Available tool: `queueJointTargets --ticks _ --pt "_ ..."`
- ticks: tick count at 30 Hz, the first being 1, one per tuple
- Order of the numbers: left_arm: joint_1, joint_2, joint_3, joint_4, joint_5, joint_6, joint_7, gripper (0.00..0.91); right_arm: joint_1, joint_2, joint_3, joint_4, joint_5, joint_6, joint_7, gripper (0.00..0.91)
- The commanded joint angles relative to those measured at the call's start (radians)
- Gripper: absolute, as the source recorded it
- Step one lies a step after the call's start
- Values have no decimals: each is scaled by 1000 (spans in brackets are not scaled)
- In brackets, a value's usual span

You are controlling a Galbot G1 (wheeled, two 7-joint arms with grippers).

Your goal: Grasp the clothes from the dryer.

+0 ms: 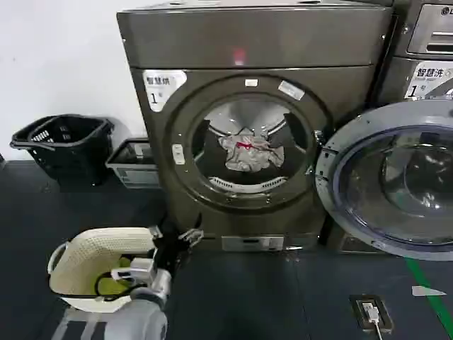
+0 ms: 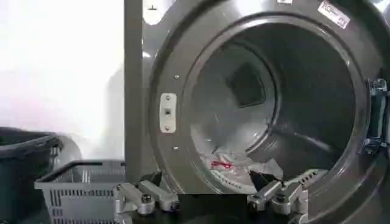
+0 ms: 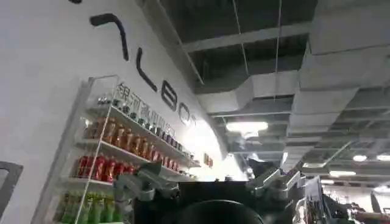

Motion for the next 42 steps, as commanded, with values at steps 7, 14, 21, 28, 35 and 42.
queueJointTargets --ticks 7,14,21,28,35,42 --pt "12 4 1 -16 -2 -2 1 907 1 3 -7 12 23 38 -6 907" --pt "22 -6 3 -21 1 -2 2 907 0 1 -10 11 27 42 -7 907" --pt "25 -18 4 -20 3 -3 3 907 6 -7 -9 3 27 47 -11 907" --pt "15 -14 5 -17 0 -2 5 907 7 -4 -3 -2 28 47 -19 907" --pt "12 -7 2 -17 -9 -1 5 907 6 1 1 1 29 45 -21 907" --pt "9 1 1 -18 -13 -1 5 907 -1 4 15 -2 32 44 -24 907"
